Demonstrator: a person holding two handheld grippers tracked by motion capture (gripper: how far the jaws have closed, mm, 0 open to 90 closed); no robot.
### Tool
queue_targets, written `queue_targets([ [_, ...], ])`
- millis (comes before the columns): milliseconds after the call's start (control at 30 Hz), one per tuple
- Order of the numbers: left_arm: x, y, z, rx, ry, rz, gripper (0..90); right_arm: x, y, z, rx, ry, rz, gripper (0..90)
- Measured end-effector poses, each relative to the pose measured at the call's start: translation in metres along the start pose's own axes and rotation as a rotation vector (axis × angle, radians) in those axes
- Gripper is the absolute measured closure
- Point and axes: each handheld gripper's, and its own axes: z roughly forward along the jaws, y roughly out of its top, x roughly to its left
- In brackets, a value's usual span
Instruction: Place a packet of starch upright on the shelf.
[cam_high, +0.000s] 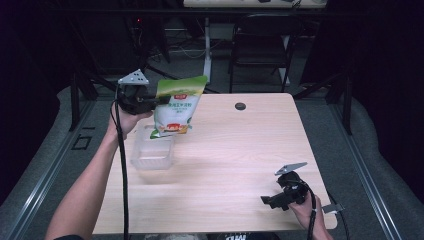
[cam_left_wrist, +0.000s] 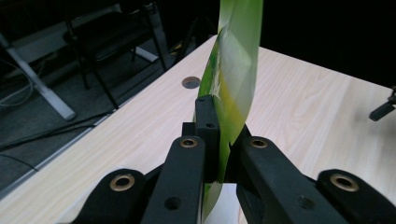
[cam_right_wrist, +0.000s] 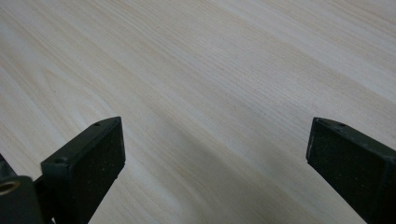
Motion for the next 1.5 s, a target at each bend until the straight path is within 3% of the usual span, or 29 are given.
queue_targets([
  [567,0.031,-0.001,-0.017,0.001,0.092,-0.003,89.8,0.000,-0.002,0.000,-0.001,-0.006,0.007,4.0],
  [600,0.033,-0.001,-0.018,0.001,0.100,-0.006,89.8,-0.001,-0.001,-0.002,0.018,-0.030,-0.009,4.0],
  [633,0.034,-0.002,-0.019,0.001,0.105,-0.009,89.8,0.000,-0.002,-0.001,-0.003,-0.009,0.008,4.0],
  [933,0.048,0.001,-0.029,0.014,0.172,0.005,89.8,-0.001,-0.004,-0.002,-0.004,-0.012,0.009,4.0],
  [1100,0.055,-0.004,-0.027,0.034,0.194,0.015,89.8,-0.001,-0.005,-0.002,-0.001,-0.013,0.017,4.0],
  [1500,0.069,-0.018,-0.014,0.056,0.200,0.024,89.7,-0.002,-0.007,-0.003,0.003,-0.012,0.020,4.0],
])
